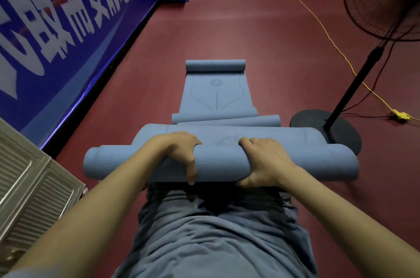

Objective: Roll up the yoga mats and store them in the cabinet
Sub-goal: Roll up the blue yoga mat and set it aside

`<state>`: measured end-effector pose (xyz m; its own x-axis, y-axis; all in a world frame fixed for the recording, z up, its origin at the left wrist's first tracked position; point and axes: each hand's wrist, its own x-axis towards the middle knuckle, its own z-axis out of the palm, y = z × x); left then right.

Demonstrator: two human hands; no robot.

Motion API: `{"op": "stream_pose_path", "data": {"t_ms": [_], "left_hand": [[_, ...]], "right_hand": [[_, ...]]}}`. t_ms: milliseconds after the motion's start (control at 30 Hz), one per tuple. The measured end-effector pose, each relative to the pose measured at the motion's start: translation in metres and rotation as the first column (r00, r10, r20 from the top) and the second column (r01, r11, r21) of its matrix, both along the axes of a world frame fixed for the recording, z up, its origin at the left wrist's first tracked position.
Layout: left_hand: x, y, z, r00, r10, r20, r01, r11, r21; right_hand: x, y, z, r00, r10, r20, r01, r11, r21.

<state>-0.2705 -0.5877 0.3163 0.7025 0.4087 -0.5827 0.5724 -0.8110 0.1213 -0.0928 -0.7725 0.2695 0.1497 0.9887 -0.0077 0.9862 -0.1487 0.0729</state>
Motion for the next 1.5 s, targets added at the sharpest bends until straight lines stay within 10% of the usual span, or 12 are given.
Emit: {"op": "stream_pose_path", "data": {"t_ms": [667,1133,1500], "left_hand": [[-0.015,-0.041,-0.065,0.911,-0.163,0.379,-0.096,0.811,0.578],[0.036,0.021,0.006,0.999,-0.043,0.024,0.040,0.992,0.121],[0.015,0.002,-0.027,0.968,-0.046,0.248,-0.045,0.936,0.349]], "right_hand": [[0.025,0.040,0.024,0.955,-0.140,-0.262,0.070,0.964,-0.257],[0.032,0.047,0.016,0.972,-0.060,-0.226,0.026,0.989,-0.148],[0.038,0.068,0.021,0.974,-0.102,-0.200,0.044,0.960,-0.277]]}}
